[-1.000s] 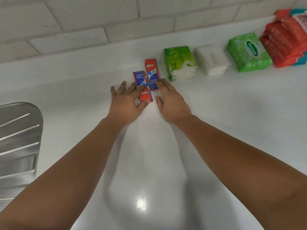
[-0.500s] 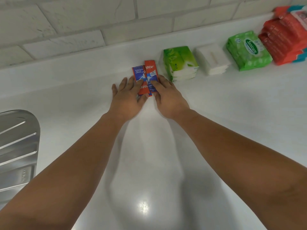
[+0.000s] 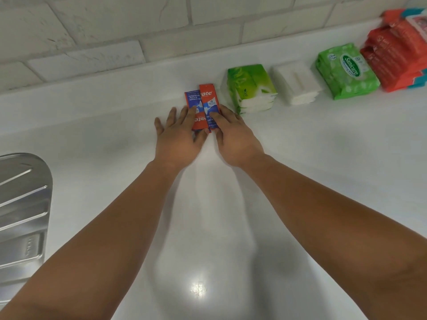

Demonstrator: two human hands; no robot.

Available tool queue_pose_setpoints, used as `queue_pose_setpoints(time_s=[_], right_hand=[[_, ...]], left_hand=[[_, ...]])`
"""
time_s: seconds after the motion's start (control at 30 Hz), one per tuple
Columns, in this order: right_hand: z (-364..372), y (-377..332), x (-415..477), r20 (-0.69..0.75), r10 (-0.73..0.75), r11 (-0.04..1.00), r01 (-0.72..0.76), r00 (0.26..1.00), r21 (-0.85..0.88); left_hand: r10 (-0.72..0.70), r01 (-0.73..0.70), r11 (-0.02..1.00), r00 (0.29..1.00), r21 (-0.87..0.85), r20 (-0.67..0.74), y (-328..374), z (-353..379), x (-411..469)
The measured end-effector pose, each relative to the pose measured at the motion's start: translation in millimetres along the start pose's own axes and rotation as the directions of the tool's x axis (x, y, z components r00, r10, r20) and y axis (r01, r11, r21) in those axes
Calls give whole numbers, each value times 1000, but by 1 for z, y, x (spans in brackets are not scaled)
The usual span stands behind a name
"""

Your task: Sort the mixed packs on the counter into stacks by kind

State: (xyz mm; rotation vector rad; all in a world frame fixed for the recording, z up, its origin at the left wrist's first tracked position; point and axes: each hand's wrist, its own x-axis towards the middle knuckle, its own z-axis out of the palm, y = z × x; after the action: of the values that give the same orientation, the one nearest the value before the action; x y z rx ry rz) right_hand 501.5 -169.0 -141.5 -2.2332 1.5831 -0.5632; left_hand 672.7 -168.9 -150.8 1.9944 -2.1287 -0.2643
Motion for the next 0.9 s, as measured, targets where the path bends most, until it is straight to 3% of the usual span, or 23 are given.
queue_pose_setpoints(time_s=[0.4, 0.63, 0.8, 0.9], right_hand=[[3, 3, 1, 25, 47, 998, -48, 999, 27], [2, 1, 1, 58, 43, 998, -41, 997, -41], [5, 0, -7, -10, 70, 997, -69, 998, 42], [-1, -4, -22, -108, 51, 991, -37, 993, 127]], left_hand=[[2, -7, 997, 998, -78, -66, 2, 2, -2], [44, -56, 994, 990, -88, -133, 6, 4, -9], [1, -28, 987, 985, -157, -172, 9, 5, -14], [44, -86, 982, 969, -167, -243, 23, -3, -29]])
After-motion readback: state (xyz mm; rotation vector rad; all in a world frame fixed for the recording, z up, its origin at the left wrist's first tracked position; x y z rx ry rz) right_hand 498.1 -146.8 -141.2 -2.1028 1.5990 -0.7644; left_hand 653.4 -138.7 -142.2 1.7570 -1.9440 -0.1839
